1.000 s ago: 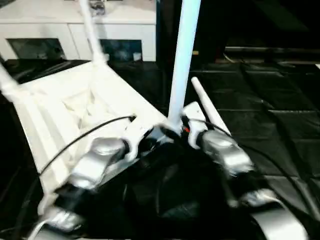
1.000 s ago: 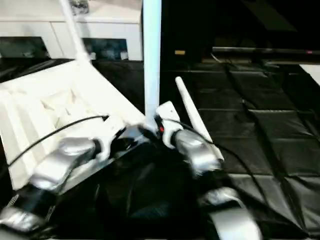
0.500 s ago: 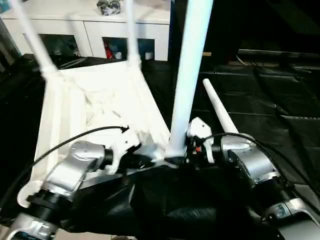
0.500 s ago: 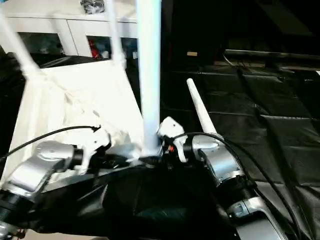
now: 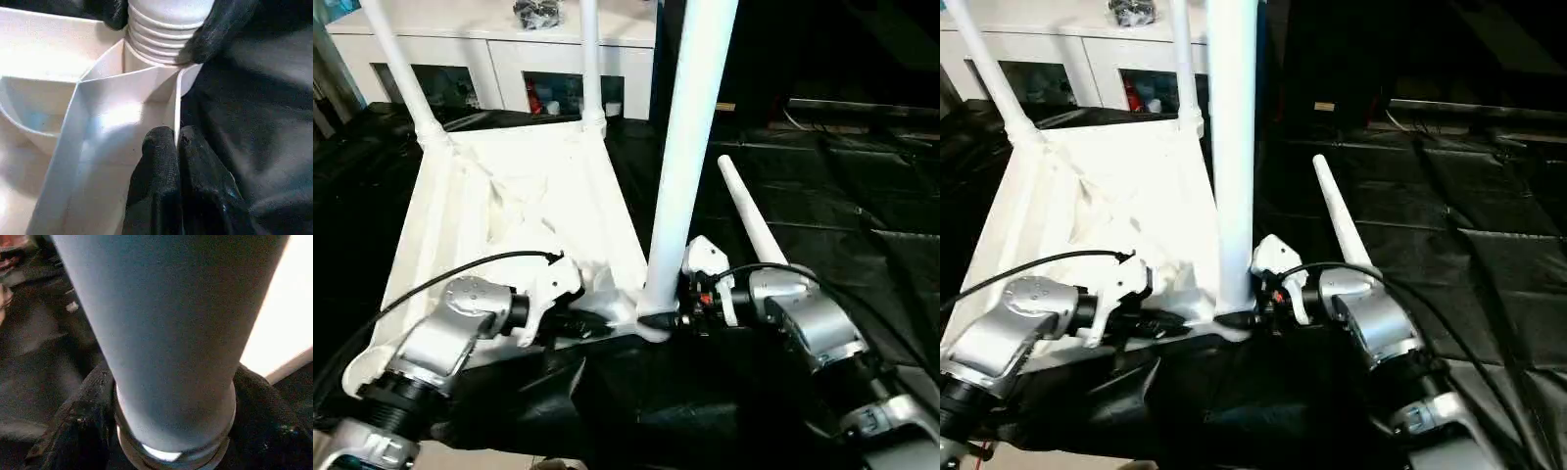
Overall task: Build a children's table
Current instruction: Rotate leg to tighten
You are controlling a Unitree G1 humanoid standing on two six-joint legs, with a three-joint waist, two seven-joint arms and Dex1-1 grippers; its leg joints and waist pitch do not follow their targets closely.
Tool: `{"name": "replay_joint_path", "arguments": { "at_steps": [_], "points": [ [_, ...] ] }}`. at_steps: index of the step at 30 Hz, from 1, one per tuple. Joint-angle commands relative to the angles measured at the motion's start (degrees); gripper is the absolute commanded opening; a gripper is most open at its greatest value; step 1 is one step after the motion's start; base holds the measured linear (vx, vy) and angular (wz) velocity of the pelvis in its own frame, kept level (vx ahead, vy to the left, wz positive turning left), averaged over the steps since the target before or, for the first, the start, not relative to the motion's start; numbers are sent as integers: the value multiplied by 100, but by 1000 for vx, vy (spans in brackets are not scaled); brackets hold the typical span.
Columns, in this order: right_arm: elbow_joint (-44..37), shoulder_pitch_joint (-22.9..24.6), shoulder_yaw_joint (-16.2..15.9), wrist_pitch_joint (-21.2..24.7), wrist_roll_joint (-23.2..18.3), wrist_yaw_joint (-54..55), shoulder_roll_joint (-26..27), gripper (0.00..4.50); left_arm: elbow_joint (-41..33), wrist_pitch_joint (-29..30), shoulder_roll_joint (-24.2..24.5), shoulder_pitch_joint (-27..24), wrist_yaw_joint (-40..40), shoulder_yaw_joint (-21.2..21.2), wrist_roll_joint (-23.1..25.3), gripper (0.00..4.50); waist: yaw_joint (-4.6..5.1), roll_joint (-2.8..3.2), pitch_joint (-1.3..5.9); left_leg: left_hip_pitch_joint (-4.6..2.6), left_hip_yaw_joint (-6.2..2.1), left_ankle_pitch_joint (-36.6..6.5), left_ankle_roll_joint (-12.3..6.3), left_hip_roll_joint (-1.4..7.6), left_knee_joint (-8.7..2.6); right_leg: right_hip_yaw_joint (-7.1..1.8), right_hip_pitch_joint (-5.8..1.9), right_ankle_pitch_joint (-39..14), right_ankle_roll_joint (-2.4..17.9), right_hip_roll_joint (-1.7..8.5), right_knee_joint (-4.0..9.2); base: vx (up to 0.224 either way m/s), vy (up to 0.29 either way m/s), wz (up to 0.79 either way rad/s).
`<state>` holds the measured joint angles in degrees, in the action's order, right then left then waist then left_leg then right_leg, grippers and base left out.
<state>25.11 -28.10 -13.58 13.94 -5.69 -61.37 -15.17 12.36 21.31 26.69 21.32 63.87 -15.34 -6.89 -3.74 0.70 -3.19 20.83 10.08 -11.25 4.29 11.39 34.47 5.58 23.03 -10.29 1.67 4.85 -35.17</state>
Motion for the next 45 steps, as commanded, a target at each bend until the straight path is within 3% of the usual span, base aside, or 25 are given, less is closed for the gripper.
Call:
{"name": "replay_joint_path", "arguments": {
  "at_steps": [1,2,4,6,10,12,15,18,23,25,27,29,34,36,38,39,43,45],
  "points": [
    [512,-170,10,-83,187,1054,504,277,-53,114,-481,309,-605,61,-46,0,34,21,364,-41,-54,-1094,-46,178,-429,-323,-304,-1536,1119,365,454,0,0,0],
    [512,-170,10,-83,187,1054,504,277,-53,114,-481,309,-605,61,-46,0,63,15,369,-36,-59,-1127,-7,173,-427,-323,-310,-1653,1086,368,454,0,0,0],
    [1052,-380,289,-25,212,2035,892,276,44,403,-805,474,-1298,159,150,0,146,22,366,-2,-90,-1160,50,167,-442,-304,-335,-1925,927,370,474,0,0,0],
    [1484,-582,495,85,226,2852,1214,276,87,787,-1221,647,-2080,348,249,0,208,18,367,-12,-83,-1185,78,155,-426,-305,-318,-1958,941,362,489,0,0,0],
    [1791,-711,538,-61,339,3393,1550,276,53,931,-1639,749,-2631,402,310,0,214,-16,401,22,-71,-894,-76,139,-393,-310,-341,-1585,991,359,468,0,0,0],
    [1793,-717,513,-182,318,3131,1660,331,39,812,-1701,720,-2507,293,320,0,203,-25,407,25,-63,-775,-184,141,-378,-315,-335,-1339,1044,351,453,0,0,0],
    [1823,-754,552,-210,265,2988,1705,355,24,731,-1677,694,-2420,215,353,0,184,7,416,18,-64,-639,-294,158,-381,-312,-339,-1019,1151,338,413,0,0,0],
    [1799,-825,425,-329,286,2682,1527,383,-127,631,-1534,594,-2010,143,185,0,184,11,401,6,-56,-820,-293,152,-386,-310,-343,-1152,1175,343,441,0,0,0],
    [1459,-752,157,-610,342,1744,1073,383,-331,467,-1116,434,-1211,-19,-4,0,152,57,413,-24,-51,-826,-321,182,-375,-328,-326,-963,1256,333,409,0,0,0],
    [1277,-702,95,-591,276,1369,905,383,-350,423,-993,399,-991,-35,-50,0,154,52,405,-12,-58,-803,-330,183,-387,-319,-344,-808,1312,320,391,0,0,0],
    [1006,-625,8,-483,152,810,653,383,-377,333,-787,345,-636,-79,-96,0,133,82,409,-62,-42,-858,-369,186,-373,-331,-312,-701,1381,313,393,0,0,0],
    [800,-550,-66,-401,76,377,464,383,-434,289,-616,286,-290,-115,-175,0,109,74,412,-54,-42,-861,-391,202,-377,-335,-326,-592,1424,313,366,0,0,0],
    [94,-249,-320,-33,-160,-700,-55,383,-571,222,-102,143,579,-200,-355,0,-19,86,392,-85,-26,-956,-333,218,-390,-338,-299,-828,1379,307,386,0,0,0],
    [-36,-197,-343,50,-201,-823,-116,383,-553,191,-17,138,693,-223,-362,0,-42,89,391,-69,-25,-957,-321,224,-397,-337,-303,-882,1347,307,382,0,0,0],
    [-178,-137,-385,122,-229,-942,-185,383,-561,188,90,125,864,-255,-379,0,-87,84,385,-98,-19,-1066,-245,223,-401,-347,-280,-1091,1288,319,412,0,0,0],
    [-284,-94,-415,183,-253,-1009,-225,358,-566,187,163,118,961,-277,-378,0,-110,81,382,-108,-18,-1108,-201,223,-407,-351,-273,-1199,1254,320,422,0,0,0],
    [-381,-35,-462,257,-257,-1029,-225,333,-527,150,201,114,986,-279,-348,0,-113,110,377,-110,-32,-1220,-78,221,-421,-352,-264,-1384,1188,327,439,0,0,0],
    [-406,-14,-482,292,-255,-1041,-220,312,-505,137,191,119,965,-273,-336,0,-107,93,375,-97,-38,-1239,-53,218,-428,-352,-280,-1430,1158,327,445,0,0,0]
  ]
}}
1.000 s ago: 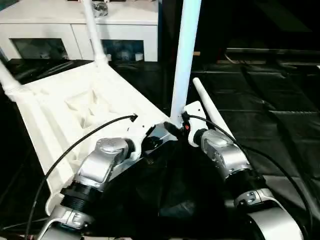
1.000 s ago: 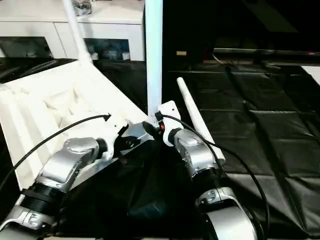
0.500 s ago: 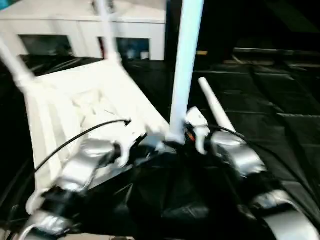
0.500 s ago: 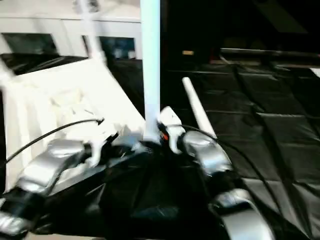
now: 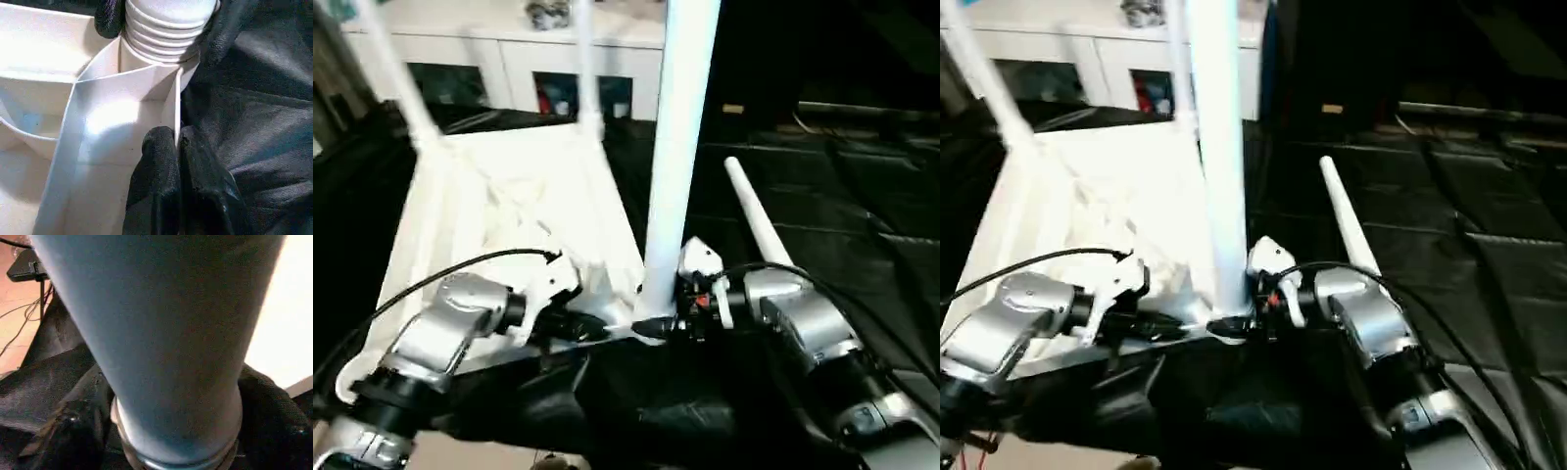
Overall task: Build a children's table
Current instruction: Rotate leg to tighten
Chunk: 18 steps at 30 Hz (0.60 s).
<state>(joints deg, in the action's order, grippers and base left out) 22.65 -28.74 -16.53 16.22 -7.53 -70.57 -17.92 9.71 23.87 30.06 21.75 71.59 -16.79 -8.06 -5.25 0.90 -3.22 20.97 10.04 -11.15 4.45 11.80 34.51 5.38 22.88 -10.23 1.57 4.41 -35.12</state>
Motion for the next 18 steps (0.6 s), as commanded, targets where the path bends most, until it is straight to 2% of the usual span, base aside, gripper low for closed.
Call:
{"name": "replay_joint_path", "arguments": {
  "at_steps": [1,3,4,8,9,10,12,13,16,18],
  "points": [
    [-231,85,-210,148,-105,-119,67,310,-211,-141,-189,85,129,-108,-222,0,46,69,380,-96,-41,-1219,-67,173,-436,-327,-281,-1459,1143,375,440,0,0,0],
    [-258,104,-208,172,-112,-89,88,308,-191,-151,-223,93,73,-91,-215,0,43,65,386,-94,-42,-1175,-68,174,-432,-329,-283,-1431,1127,376,435,0,0,0],
    [-266,126,-182,172,-108,-5,137,291,-156,-171,-285,103,-42,-57,-191,0,43,66,390,-84,-45,-1112,-75,175,-430,-330,-287,-1372,1118,376,429,0,0,0],
    [55,83,59,6,49,788,473,284,101,-193,-598,236,-714,103,-10,0,76,45,385,-60,-47,-1088,-37,158,-429,-322,-292,-1422,1098,387,443,0,0,0],
    [510,-61,275,-108,198,1618,768,283,314,-112,-840,381,-1302,219,143,0,90,35,392,-57,-51,-1096,-7,152,-426,-318,-302,-1529,1052,389,446,0,0,0],
    [542,-72,289,-115,206,1675,788,283,328,-102,-858,392,-1345,228,153,0,97,32,393,-71,-48,-1064,15,156,-425,-324,-281,-1539,1049,394,451,0,0,0],
    [1110,-283,547,-180,321,2698,1150,282,575,79,-1195,588,-2139,399,323,0,174,17,387,-38,-64,-1040,103,129,-433,-305,-306,-1670,991,388,451,0,0,0],
    [1160,-303,571,-178,327,2792,1183,281,596,97,-1229,606,-2214,417,337,0,218,18,392,-50,-63,-1071,96,118,-420,-305,-302,-1719,992,393,463,0,0,0],
    [1616,-498,866,-173,281,3623,1542,279,719,370,-1602,753,-2915,598,413,0,272,14,398,-20,-60,-989,15,119,-413,-304,-304,-1602,1003,387,457,0,0,0],
    [2053,-684,1086,-297,369,4371,1830,279,802,495,-1931,854,-3463,747,465,0,282,8,437,-13,-56,-718,-37,104,-380,-307,-332,-1300,1065,392,433,0,0,0]
  ]
}}
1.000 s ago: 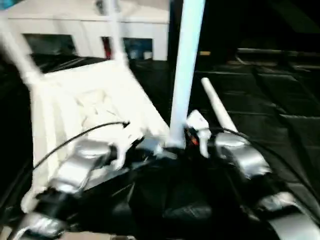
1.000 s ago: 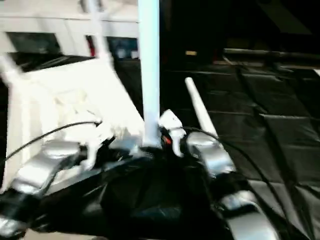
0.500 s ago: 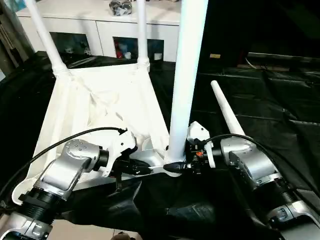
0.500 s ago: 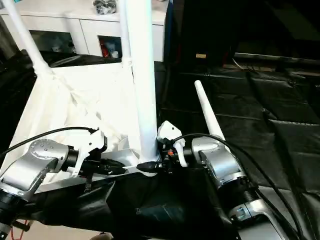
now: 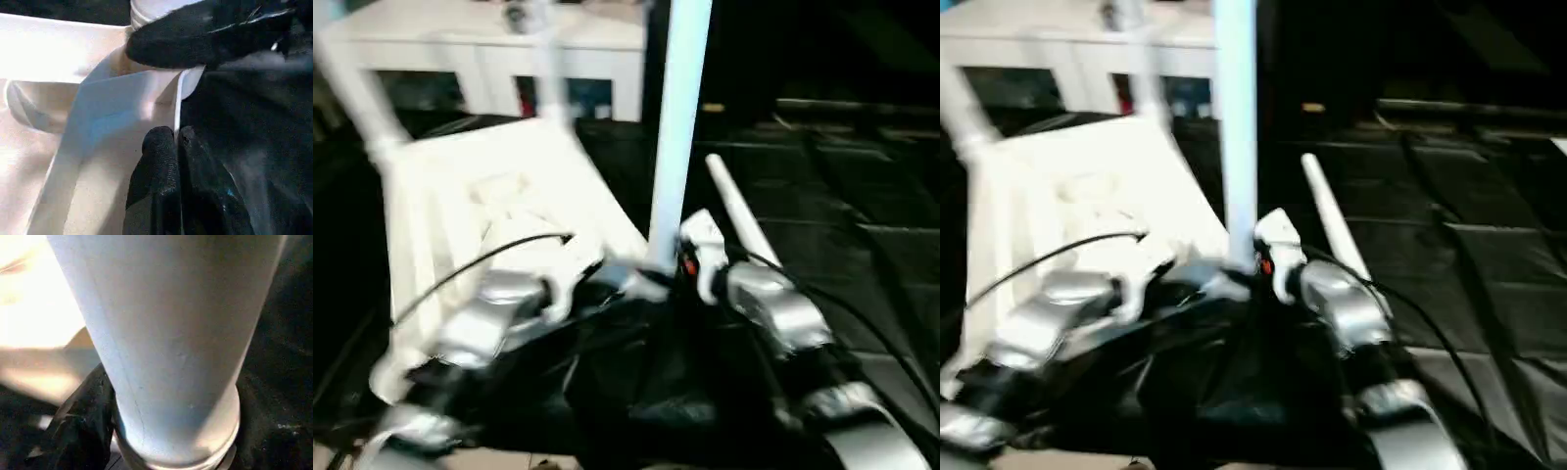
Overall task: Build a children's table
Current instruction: Rotate leg to tighten
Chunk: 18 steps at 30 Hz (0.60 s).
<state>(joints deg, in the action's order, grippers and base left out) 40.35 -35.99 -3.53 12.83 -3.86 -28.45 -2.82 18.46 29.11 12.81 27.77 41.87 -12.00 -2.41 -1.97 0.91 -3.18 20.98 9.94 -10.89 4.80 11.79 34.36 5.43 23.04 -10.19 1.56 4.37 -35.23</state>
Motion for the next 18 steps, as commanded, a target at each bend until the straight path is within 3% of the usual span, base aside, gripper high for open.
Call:
{"name": "replay_joint_path", "arguments": {
  "at_steps": [1,3,5,7,9,15,18],
  "points": [
    [337,17,-206,12,29,247,342,279,-75,-20,-239,259,-527,281,-102,0,-23,7,434,16,-45,-604,-142,108,-368,-307,-348,-1015,1133,374,409,0,0,0],
    [660,-132,-114,-205,64,515,487,279,-120,-52,-405,262,-601,263,-109,0,-19,-20,443,26,-41,-529,-218,112,-360,-300,-357,-842,1203,382,379,0,0,0],
    [706,-165,-25,-220,-59,365,527,334,-151,-118,-412,233,-505,195,-116,0,-27,2,442,5,-32,-548,-308,116,-352,-307,-351,-728,1246,381,379,0,0,0],
    [612,-165,-12,-230,-127,135,514,348,-279,-173,-319,148,-263,66,-121,0,-35,4,439,0,-35,-545,-395,127,-360,-305,-362,-564,1308,378,359,0,0,0],
    [473,-146,-98,-275,-125,-168,442,372,-417,-217,-187,54,20,-52,-165,0,-22,3,431,3,-31,-597,-425,128,-362,-305,-364,-559,1329,379,363,0,0,0],
    [-56,37,-590,-646,-142,-1777,-114,372,-811,-274,372,-224,1013,-311,-364,0,-48,28,406,-21,-26,-814,-418,156,-372,-313,-343,-804,1324,377,388,0,0,0],
    [-241,112,-667,-685,-191,-2202,-293,372,-841,-348,531,-265,1277,-352,-398,0,-71,32,403,-41,-27,-902,-392,156,-378,-317,-333,-855,1336,369,391,0,0,0]
  ]
}}
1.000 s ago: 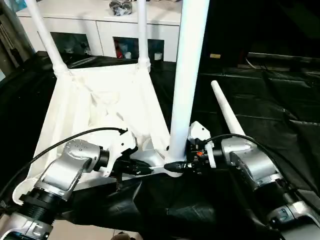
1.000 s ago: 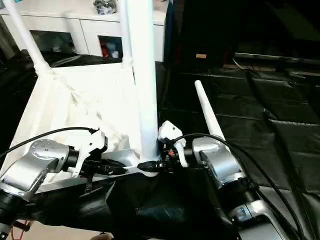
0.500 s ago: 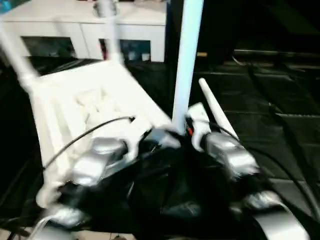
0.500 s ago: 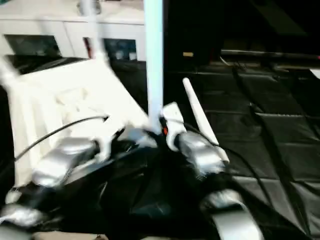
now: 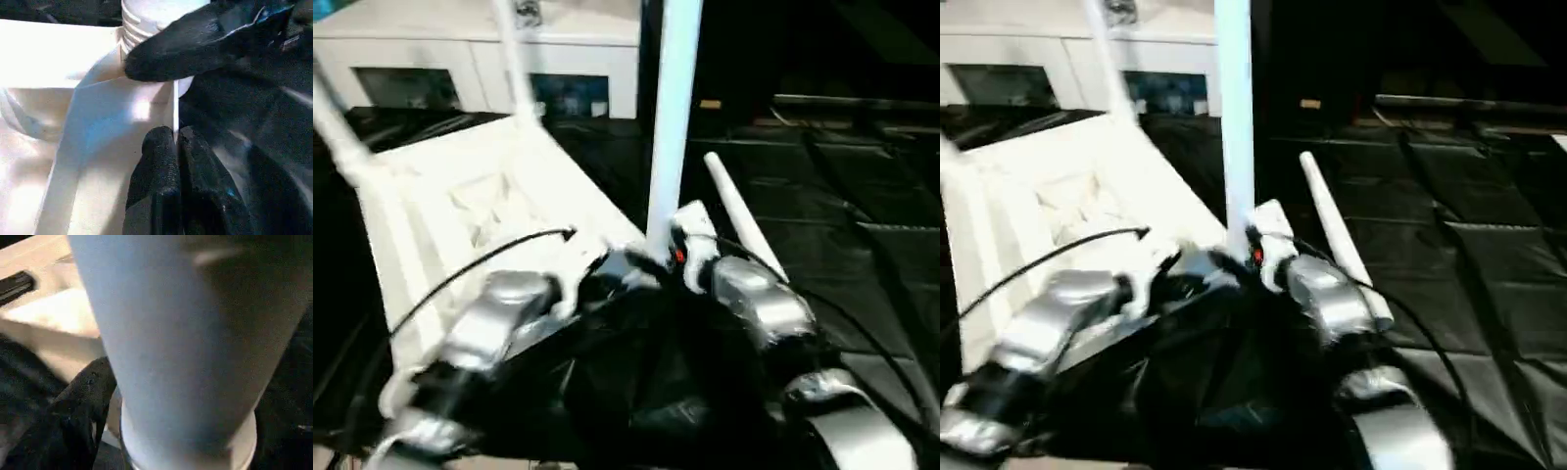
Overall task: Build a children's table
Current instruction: Rotate leg to tighten
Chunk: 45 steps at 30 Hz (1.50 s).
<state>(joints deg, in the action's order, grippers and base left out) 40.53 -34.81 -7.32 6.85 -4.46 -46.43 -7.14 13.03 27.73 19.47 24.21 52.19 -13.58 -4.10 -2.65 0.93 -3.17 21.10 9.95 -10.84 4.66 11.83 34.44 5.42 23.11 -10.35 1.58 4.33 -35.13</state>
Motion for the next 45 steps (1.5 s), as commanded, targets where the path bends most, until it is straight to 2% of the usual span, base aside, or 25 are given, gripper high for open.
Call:
{"name": "replay_joint_path", "arguments": {
  "at_steps": [1,3,6,9,10,11,13,17,19,24,27,29,32,33,34,35,36,37,38,39,41,42,43,44,45],
  "points": [
    [-379,39,-321,-59,-183,-648,34,372,-319,-225,-44,72,391,-211,-255,0,-10,29,399,-57,-23,-912,-365,157,-387,-324,-332,-852,1339,379,377,0,0,0],
    [-716,159,-411,59,-306,-1284,-250,372,-414,-324,181,7,834,-265,-358,0,-63,19,411,-54,-26,-869,-409,158,-380,-323,-357,-798,1301,371,362,0,0,0],
    [-1108,309,-602,202,-414,-2025,-628,372,-533,-384,441,-65,1304,-325,-455,0,-123,34,402,-73,-8,-831,-452,173,-378,-325,-313,-718,1339,360,353,0,0,0],
    [-1424,422,-804,381,-444,-2560,-943,372,-616,-394,661,-104,1751,-407,-553,0,-202,29,388,-80,-19,-973,-371,181,-399,-319,-322,-1032,1264,366,379,0,0,0],
    [-1452,431,-830,382,-432,-2628,-981,372,-610,-407,689,-95,1793,-430,-546,0,-207,52,387,-88,-11,-1008,-357,176,-393,-325,-305,-1084,1255,369,388,0,0,0],
    [-1452,431,-830,382,-432,-2628,-981,359,-610,-407,689,-95,1793,-430,-546,0,-226,43,395,-115,-5,-1056,-318,179,-391,-334,-287,-1132,1249,373,404,0,0,0],
    [-1519,465,-887,404,-403,-2714,-1026,349,-603,-455,747,-90,1902,-484,-543,0,-227,25,386,-88,-13,-1067,-262,166,-401,-332,-307,-1237,1215,378,411,0,0,0],
    [-1717,578,-1030,512,-365,-2809,-1079,329,-555,-533,769,-87,1939,-519,-513,0,-232,34,391,-104,-20,-1089,-227,175,-406,-333,-295,-1278,1172,373,415,0,0,0],
    [-1765,607,-1060,549,-369,-2798,-1073,301,-533,-549,753,-85,1917,-513,-503,0,-223,25,390,-72,-32,-1071,-206,166,-414,-326,-320,-1284,1157,377,412,0,0,0],
    [-1874,683,-1128,669,-391,-2793,-1060,268,-484,-583,670,-71,1790,-467,-466,0,-218,11,392,-66,-31,-1006,-224,159,-404,-326,-324,-1369,1092,380,423,0,0,0],
    [-1802,745,-993,775,-397,-2334,-833,265,-302,-537,411,24,1248,-325,-370,0,-218,12,394,-76,-27,-983,-210,159,-398,-329,-310,-1350,1094,380,431,0,0,0],
    [-1560,682,-835,835,-307,-1757,-607,263,-194,-493,261,91,904,-255,-293,0,-202,4,381,-57,-35,-1037,-178,147,-411,-319,-322,-1514,1057,383,448,0,0,0],
    [-1220,600,-672,719,-148,-1021,-346,261,-109,-394,99,168,551,-202,-202,0,-160,-7,375,-68,-44,-1156,-85,136,-419,-312,-314,-1864,931,394,488,0,0,0],
    [-944,511,-544,735,-79,-514,-177,260,-53,-290,-32,223,285,-151,-151,0,-131,3,374,-65,-50,-1128,-42,142,-427,-313,-307,-1879,924,399,484,0,0,0],
    [-944,511,-544,735,-79,-514,-177,260,-53,-290,-32,223,285,-151,-151,0,-108,8,366,-71,-43,-1164,-29,132,-424,-309,-292,-1914,926,384,492,0,0,0],
    [-702,433,-445,695,-13,-89,-36,259,-1,-229,-155,275,59,-113,-110,0,-90,21,381,-75,-50,-1196,-32,120,-414,-303,-313,-1923,912,387,495,0,0,0],
    [-145,219,-219,779,28,766,292,258,106,17,-539,376,-547,81,-110,0,-20,17,360,-52,-42,-1221,-12,123,-420,-311,-296,-1936,947,386,487,0,0,0],
    [-71,189,-183,802,34,880,345,258,124,45,-604,389,-640,113,-107,0,17,7,354,-47,-54,-1288,41,101,-418,-276,-311,-2193,882,385,523,0,0,0],
    [167,72,-120,827,82,1279,532,258,183,64,-780,420,-921,140,-26,0,12,10,362,-62,-61,-1304,39,96,-412,-273,-314,-2295,842,397,538,0,0,0],
    [316,-11,-68,845,89,1502,673,258,222,60,-878,435,-1076,120,44,0,49,42,372,-60,-60,-1280,17,103,-404,-289,-305,-2190,841,398,548,0,0,0],
    [440,-92,-37,836,89,1656,805,258,255,71,-971,452,-1206,89,101,0,87,12,387,12,-76,-1128,-58,99,-416,-275,-350,-1933,851,382,499,0,0,0],
    [478,-146,-14,748,36,1609,894,258,223,61,-1036,448,-1201,61,98,0,87,-6,400,22,-66,-1058,-115,93,-400,-278,-356,-1847,846,388,495,0,0,0],
    [481,-151,-10,739,29,1602,902,292,219,58,-1041,447,-1197,58,97,0,79,11,412,6,-58,-988,-178,92,-387,-287,-344,-1716,886,387,483,0,0,0],
    [480,-171,9,722,-6,1566,920,292,188,41,-1036,438,-1153,26,102,0,77,15,416,7,-51,-943,-208,91,-381,-290,-344,-1636,907,385,479,0,0,0],
    [464,-198,46,725,-89,1437,925,326,133,-9,-985,416,-1048,-48,111,0,74,22,420,5,-47,-862,-259,95,-379,-295,-344,-1464,965,376,463,0,0,0]
  ]
}}
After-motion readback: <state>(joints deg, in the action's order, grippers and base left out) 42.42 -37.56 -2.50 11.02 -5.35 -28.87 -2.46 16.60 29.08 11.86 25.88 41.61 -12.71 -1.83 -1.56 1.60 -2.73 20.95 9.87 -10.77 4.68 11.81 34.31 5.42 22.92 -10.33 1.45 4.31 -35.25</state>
